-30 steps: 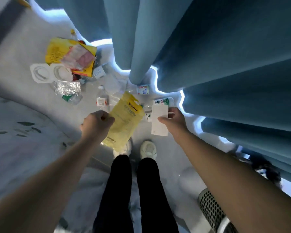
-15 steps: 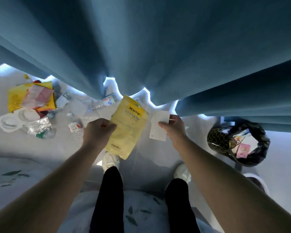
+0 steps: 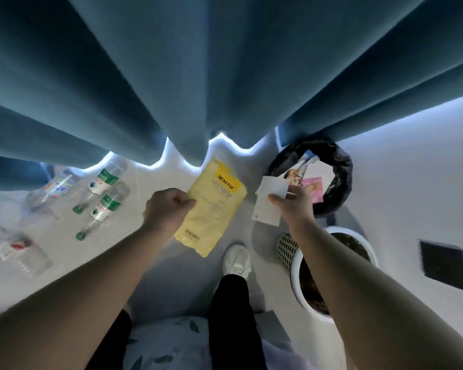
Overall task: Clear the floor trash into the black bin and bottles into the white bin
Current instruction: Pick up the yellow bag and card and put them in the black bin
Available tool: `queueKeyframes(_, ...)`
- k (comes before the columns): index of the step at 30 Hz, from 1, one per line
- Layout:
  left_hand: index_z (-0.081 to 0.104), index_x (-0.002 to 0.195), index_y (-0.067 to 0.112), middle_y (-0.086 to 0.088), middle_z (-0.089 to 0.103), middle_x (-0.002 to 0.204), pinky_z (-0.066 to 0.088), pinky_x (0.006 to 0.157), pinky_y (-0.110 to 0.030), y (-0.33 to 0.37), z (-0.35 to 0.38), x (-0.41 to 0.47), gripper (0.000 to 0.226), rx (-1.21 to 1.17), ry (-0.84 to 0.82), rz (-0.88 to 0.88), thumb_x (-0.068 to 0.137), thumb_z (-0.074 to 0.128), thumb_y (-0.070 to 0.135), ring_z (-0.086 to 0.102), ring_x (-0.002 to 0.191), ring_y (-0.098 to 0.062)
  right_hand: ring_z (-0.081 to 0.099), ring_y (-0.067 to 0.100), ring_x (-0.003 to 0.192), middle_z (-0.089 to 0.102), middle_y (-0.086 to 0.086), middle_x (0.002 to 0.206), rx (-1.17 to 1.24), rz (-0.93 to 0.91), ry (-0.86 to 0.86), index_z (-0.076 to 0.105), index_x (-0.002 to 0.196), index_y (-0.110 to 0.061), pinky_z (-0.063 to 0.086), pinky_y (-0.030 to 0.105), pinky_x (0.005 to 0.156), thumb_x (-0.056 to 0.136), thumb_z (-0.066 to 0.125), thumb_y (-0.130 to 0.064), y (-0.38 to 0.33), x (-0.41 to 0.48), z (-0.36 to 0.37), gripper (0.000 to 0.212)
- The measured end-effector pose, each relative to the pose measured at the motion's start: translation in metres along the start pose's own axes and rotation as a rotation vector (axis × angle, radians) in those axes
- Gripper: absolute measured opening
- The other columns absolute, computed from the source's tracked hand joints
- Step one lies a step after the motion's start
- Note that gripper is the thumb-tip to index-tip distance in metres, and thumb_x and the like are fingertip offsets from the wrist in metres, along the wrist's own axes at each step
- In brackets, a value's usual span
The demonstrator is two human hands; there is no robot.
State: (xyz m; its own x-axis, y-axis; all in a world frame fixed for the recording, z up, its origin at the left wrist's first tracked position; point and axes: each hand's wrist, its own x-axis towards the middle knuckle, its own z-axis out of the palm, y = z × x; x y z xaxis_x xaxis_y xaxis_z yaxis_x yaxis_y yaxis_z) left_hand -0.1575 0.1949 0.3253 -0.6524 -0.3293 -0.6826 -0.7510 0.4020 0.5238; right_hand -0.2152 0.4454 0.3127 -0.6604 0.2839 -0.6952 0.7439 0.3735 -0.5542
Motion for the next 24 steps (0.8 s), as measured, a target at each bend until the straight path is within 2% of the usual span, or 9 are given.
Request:
queueKeyframes(2,0.059,0.062,0.028,0.013,0.062,0.072,0.050,0.086,-0.039,0.032,0.043,0.005,0.019,0.016,-0.039,0.017,0.074,0.072,0.033,0.063,0.089,-0.026,0.060,0.018,0.084,0.065,0.004,0.100,0.076,0.056,0.046,0.058,0.113,-0.008,0.046,0.027,0.066,0.082,0.074,-0.010,0.018,0.020,-0.040,0.035)
queueKeyframes(6,0.062,0.063,0.026,0.009,0.067,0.077,0.050,0.090,-0.046,0.084,0.124,0.015,0.018,-0.027,-0.088,0.028,0.061,0.065,0.044,0.064,0.091,-0.026,0.059,0.020,0.090,0.062,0.003,0.104,0.164,0.112,0.122,0.055,0.115,-0.010,0.046,0.027,0.063,0.083,0.074,-0.012,0.053,0.056,-0.102,0.037)
queueKeyframes(12,0.063,0.068,0.028,0.011,0.064,0.080,0.048,0.094,-0.049,0.141,0.234,0.049,0.015,-0.051,-0.104,0.027,0.079,0.070,0.036,0.063,0.093,-0.025,0.063,0.020,0.093,0.064,0.002,0.102,0.273,0.156,0.157,0.054,0.113,-0.013,0.054,0.039,0.081,0.083,0.074,-0.011,0.093,0.100,-0.158,0.036)
queueKeyframes(15,0.067,0.079,0.026,0.007,0.064,0.083,0.050,0.090,-0.038,0.163,0.273,0.066,0.008,-0.056,-0.116,0.010,0.086,0.066,0.031,0.061,0.089,-0.021,0.062,0.017,0.091,0.062,-0.003,0.098,0.337,0.168,0.165,0.053,0.114,-0.014,0.052,0.034,0.077,0.083,0.073,-0.009,0.105,0.120,-0.168,0.036)
queueKeyframes(17,0.069,0.090,0.020,0.002,0.063,0.082,0.048,0.075,-0.028,0.173,0.288,0.075,0.011,0.061,-0.118,0.019,0.089,0.062,0.029,0.057,0.086,-0.021,0.061,0.016,0.090,0.062,-0.002,0.100,0.369,0.164,0.168,0.054,0.115,-0.012,0.049,0.030,0.075,0.083,0.073,-0.008,0.109,0.132,-0.171,0.038)
queueKeyframes(18,0.067,0.088,0.021,0.001,0.062,0.083,0.046,0.075,-0.028,0.174,0.293,0.080,0.013,0.166,-0.104,0.040,0.088,0.060,0.032,0.057,0.089,-0.022,0.062,0.017,0.091,0.063,0.000,0.102,0.382,0.161,0.162,0.054,0.115,-0.012,0.049,0.030,0.076,0.083,0.073,-0.007,0.110,0.136,-0.171,0.038)
queueKeyframes(19,0.066,0.089,0.022,0.001,0.062,0.090,0.044,0.082,-0.031,0.173,0.295,0.085,0.015,0.289,-0.072,0.071,0.086,0.060,0.035,0.056,0.097,-0.025,0.062,0.017,0.092,0.063,0.000,0.103,0.389,0.159,0.153,0.054,0.115,-0.013,0.049,0.030,0.076,0.083,0.073,-0.008,0.111,0.141,-0.170,0.038)
queueKeyframes(21,0.063,0.108,0.026,-0.001,0.057,0.115,0.035,0.092,-0.038,0.164,0.289,0.090,0.027,0.567,-0.029,0.167,0.086,0.059,0.041,0.048,0.115,-0.027,0.062,0.017,0.091,0.063,-0.001,0.102,0.387,0.163,0.133,0.053,0.113,-0.015,0.050,0.029,0.073,0.083,0.074,-0.010,0.110,0.147,-0.167,0.037)
queueKeyframes(24,0.055,0.127,0.027,-0.004,0.042,0.138,0.030,0.099,-0.042,0.145,0.270,0.087,0.043,0.927,-0.084,0.454,0.087,0.061,0.039,0.035,0.127,-0.027,0.062,0.014,0.090,0.063,-0.002,0.102,0.383,0.155,0.116,0.053,0.111,-0.018,0.051,0.029,0.072,0.083,0.074,-0.012,0.104,0.154,-0.160,0.036)
